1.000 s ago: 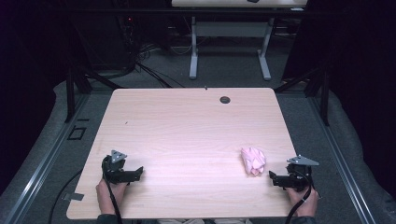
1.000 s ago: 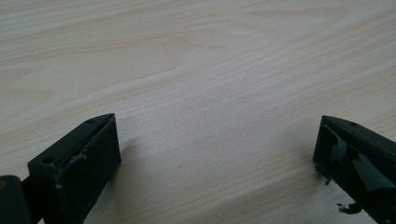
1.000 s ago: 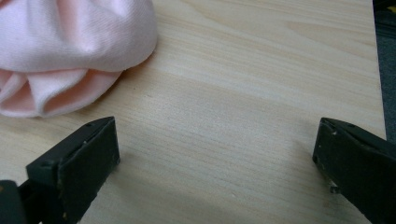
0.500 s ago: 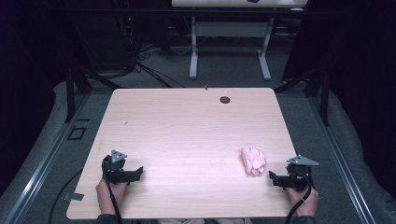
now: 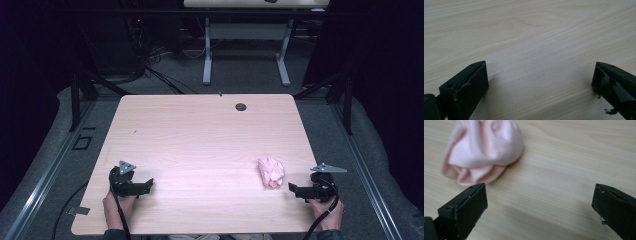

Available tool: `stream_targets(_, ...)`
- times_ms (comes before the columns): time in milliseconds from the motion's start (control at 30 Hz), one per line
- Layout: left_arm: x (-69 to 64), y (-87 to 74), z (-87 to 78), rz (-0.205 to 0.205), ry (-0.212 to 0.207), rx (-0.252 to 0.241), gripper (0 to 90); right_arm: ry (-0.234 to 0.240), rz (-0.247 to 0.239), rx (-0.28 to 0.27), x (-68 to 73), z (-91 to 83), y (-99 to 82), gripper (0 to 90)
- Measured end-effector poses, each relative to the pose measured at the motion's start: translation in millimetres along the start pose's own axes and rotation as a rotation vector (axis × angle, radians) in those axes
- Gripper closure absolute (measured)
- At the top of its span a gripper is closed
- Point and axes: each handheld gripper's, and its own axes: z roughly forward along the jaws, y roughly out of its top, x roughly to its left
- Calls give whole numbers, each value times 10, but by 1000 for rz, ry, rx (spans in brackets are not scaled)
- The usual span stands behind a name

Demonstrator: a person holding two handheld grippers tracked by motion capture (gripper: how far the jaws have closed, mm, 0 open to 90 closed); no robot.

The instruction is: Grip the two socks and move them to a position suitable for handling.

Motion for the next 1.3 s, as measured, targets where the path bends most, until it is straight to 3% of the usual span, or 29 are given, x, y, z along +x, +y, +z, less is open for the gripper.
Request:
stream_targets(167,-1,-1,0,-2,0,0,5,42,-19,-5,86,-56,145,43)
stream_targets(200,-1,0,0,-2,0,0,5,54,-24,-2,122,-62,212,116)
stream_targets(267,-1,-1,0,-2,0,0,5,116,-56,-19,233,-53,364,173)
stream_targets(333,-2,-1,0,-2,0,0,5,115,-75,-11,269,-37,415,197)
stream_targets(367,-2,-1,0,-3,1,0,5,135,-95,10,335,16,505,293)
stream_targets(433,-2,-1,0,-3,1,-1,6,132,-109,21,393,57,559,380)
stream_targets(467,-2,-1,0,-3,1,-1,5,132,-109,21,393,57,559,380)
stream_targets(633,-2,-1,0,-2,1,0,6,142,-134,74,484,151,597,564)
stream_targets(833,-2,-1,0,-3,0,-1,6,157,-100,104,472,226,568,742)
stream_targets(933,-2,-1,0,-3,1,-1,6,174,-76,78,437,200,564,849)
stream_targets(1300,-2,-1,0,-3,1,-1,6,140,-81,28,422,69,646,869)
